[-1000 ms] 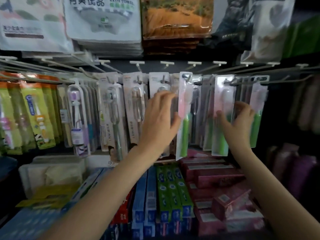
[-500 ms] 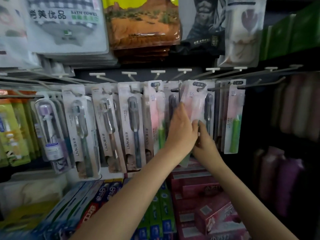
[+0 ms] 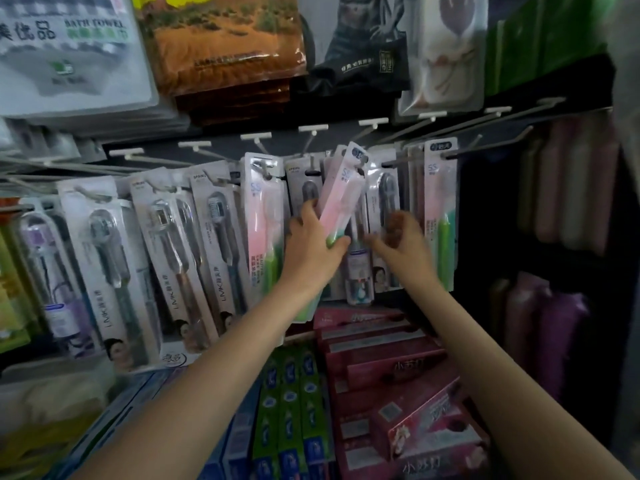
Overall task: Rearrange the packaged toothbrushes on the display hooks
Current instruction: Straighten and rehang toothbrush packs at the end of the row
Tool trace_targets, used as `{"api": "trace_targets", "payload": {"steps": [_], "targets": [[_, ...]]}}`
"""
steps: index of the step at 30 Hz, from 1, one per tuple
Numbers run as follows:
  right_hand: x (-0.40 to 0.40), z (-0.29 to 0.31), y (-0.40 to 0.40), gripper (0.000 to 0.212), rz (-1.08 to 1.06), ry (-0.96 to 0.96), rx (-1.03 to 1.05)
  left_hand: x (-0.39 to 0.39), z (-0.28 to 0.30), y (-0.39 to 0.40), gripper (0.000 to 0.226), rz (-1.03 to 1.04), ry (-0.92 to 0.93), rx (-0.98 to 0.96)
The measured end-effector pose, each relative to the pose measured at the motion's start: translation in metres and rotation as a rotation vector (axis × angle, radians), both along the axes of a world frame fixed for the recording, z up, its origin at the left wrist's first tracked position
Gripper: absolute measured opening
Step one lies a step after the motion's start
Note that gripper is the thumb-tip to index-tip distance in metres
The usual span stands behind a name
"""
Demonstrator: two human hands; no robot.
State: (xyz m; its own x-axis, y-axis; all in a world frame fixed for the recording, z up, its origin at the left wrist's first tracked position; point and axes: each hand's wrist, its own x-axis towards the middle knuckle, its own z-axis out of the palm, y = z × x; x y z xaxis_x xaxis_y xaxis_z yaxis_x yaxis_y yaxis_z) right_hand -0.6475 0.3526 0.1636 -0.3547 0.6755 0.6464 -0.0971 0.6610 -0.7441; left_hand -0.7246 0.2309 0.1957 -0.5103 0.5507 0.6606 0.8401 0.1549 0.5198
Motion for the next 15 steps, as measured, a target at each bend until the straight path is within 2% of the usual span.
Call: {"api": "trace_targets", "payload": {"steps": [2,5,10,13,15], "targets": [[-0.011,0.002,-0.005,0.064,0.036,-0.115,0.011,0.0,0.002,-0.001,0.071,0.01,0.005,-0.008],[-0.021,0.001,-0.013,0.063,0.055,-0.127,0.016,0.001,0.003,-0.004,0.072,-0.002,-0.012,-0.015],[-0.009,0.0,-0.013,0.043,0.028,-0.111,0.011,0.008,-0.001,-0.014,0.07,-0.093,-0.066,-0.005],[0.011,0.003,-0.008,0.007,0.152,-0.023,-0.093,0.015,-0.002,-0.022,0.058,-0.137,-0.073,0.021],[0.023,0.006,-0.005,0.012,0.196,0.012,-0.126,0.018,0.001,-0.024,0.043,-0.128,-0.052,0.014]]}}
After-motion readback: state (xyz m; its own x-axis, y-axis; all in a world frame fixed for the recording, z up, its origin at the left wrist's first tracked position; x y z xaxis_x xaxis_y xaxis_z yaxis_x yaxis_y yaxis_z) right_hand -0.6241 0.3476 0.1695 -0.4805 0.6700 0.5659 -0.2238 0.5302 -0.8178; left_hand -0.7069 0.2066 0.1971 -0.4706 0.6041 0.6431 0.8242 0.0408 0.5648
